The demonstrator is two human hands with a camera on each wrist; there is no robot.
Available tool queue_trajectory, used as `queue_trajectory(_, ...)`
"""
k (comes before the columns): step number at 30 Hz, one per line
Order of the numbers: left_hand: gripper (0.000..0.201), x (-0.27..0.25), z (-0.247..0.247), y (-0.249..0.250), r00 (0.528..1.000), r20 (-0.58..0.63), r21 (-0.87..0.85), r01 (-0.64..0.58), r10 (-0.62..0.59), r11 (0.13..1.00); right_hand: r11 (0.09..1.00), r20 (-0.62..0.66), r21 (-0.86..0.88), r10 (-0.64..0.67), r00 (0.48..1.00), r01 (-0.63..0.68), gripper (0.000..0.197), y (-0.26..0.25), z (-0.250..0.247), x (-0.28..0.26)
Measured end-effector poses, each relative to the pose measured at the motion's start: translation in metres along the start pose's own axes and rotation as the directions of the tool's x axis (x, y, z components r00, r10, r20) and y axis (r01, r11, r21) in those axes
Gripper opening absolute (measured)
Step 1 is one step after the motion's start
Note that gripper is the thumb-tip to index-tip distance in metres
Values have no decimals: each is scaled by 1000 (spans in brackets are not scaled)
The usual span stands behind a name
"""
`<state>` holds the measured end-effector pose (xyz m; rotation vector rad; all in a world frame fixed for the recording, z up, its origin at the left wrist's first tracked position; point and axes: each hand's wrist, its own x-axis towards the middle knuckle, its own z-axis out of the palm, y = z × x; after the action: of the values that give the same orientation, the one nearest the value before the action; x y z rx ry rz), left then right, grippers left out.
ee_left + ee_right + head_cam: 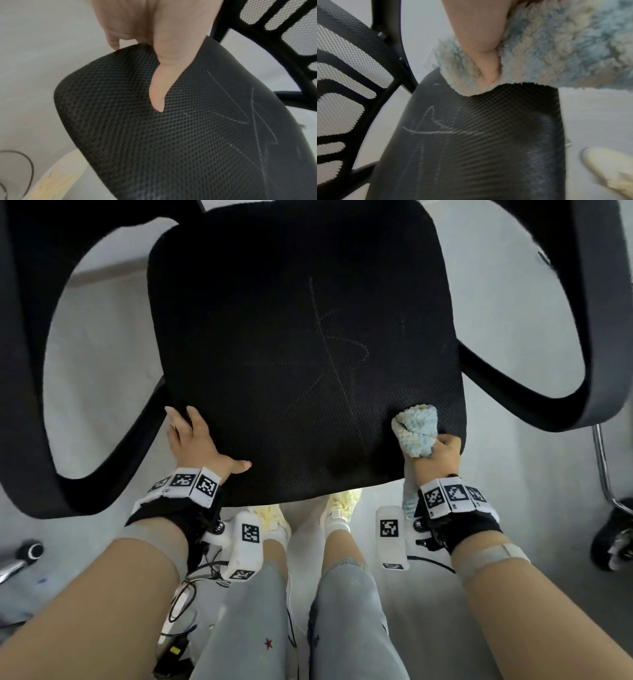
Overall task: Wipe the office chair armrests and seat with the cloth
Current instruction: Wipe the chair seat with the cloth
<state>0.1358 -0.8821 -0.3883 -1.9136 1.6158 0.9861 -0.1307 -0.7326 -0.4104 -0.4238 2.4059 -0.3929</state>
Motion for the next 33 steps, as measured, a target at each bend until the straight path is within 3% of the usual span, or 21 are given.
queue_trajectory(2, 119, -10, -1, 2, 996, 63, 105, -77, 70, 992, 995, 0, 100, -12, 1000, 12, 26, -16, -2, -7)
queue_trajectory(5, 107, -18, 5, 5, 943, 293, 195, -219, 156, 956, 969, -46, 206, -130, 991, 136, 38, -45, 2, -13)
queue_trajectory(7, 101, -14, 6, 3, 911, 379, 225, -263, 164, 938, 956, -41, 280, -84, 996, 92, 53, -61, 16, -12)
queue_trajectory(9, 100, -9, 6, -1, 892, 421, 232, -282, 165, 931, 966, 25, 259, -28, 999, 20, 58, -78, 38, -19)
queue_trajectory(10, 100, -6, 6, -3, 886, 432, 238, -294, 170, 926, 984, 92, 154, -100, 991, 85, 60, -85, 50, -26)
queue_trajectory(11, 99, -4, 7, -4, 882, 437, 245, -306, 177, 920, 968, 213, -23, -241, 947, 252, 63, -90, 63, -36)
queue_trajectory(13, 100, -3, 8, -7, 882, 430, 252, -321, 191, 913, 776, 457, -222, -452, 766, 590, 70, -96, 83, -54)
queue_trajectory(15, 101, -3, 8, -7, 882, 427, 255, -332, 202, 908, 572, 581, -295, -529, 619, 765, 71, -98, 82, -52)
queue_trajectory(16, 101, -4, 8, -8, 881, 425, 258, -338, 208, 905, 513, 610, -326, -527, 592, 794, 71, -95, 76, -43)
queue_trajectory(17, 100, -4, 7, -7, 881, 423, 265, -342, 210, 902, 492, 611, -371, -510, 605, 788, 70, -89, 64, -30)
queue_trajectory(18, 100, -5, 7, -7, 881, 424, 274, -343, 207, 898, 514, 585, -432, -466, 664, 741, 69, -80, 51, -18)
queue_trajectory(20, 99, -6, 8, -5, 879, 437, 282, -337, 193, 898, 702, 387, -502, -340, 857, 505, 68, -58, 20, 2)
queue_trajectory(21, 99, -7, 8, -4, 877, 443, 278, -332, 186, 902, 790, 273, -491, -261, 926, 368, 70, -49, 8, 8)
queue_trajectory(22, 100, -7, 9, -3, 877, 445, 271, -327, 183, 905, 826, 201, -491, -201, 959, 276, 72, -46, 3, 7)
queue_trajectory(24, 100, -7, 12, -1, 877, 445, 259, -319, 180, 912, 817, 156, -515, -208, 966, 259, 72, -52, 17, 0)
queue_trajectory(25, 100, -7, 13, -1, 879, 441, 254, -317, 182, 914, 787, 182, -538, -242, 953, 303, 69, -64, 31, -9)
queue_trajectory(27, 100, -7, 14, -3, 884, 424, 234, -314, 194, 920, 711, 362, -525, -311, 879, 468, 69, -87, 67, -34)
queue_trajectory(29, 100, -5, 15, -5, 888, 409, 208, -313, 209, 927, 663, 558, -357, -413, 720, 658, 74, -103, 93, -60)
queue_trajectory(31, 100, -5, 14, -6, 890, 403, 202, -313, 212, 928, 520, 673, -290, -486, 557, 804, 71, -112, 98, -67)
queue_trajectory(32, 98, -4, 13, -6, 889, 404, 199, -316, 216, 928, 496, 680, -310, -481, 553, 811, 70, -109, 93, -58)
queue_trajectory(33, 97, -5, 13, -7, 886, 407, 195, -320, 220, 927, 547, 639, -367, -439, 631, 752, 69, -108, 84, -45)
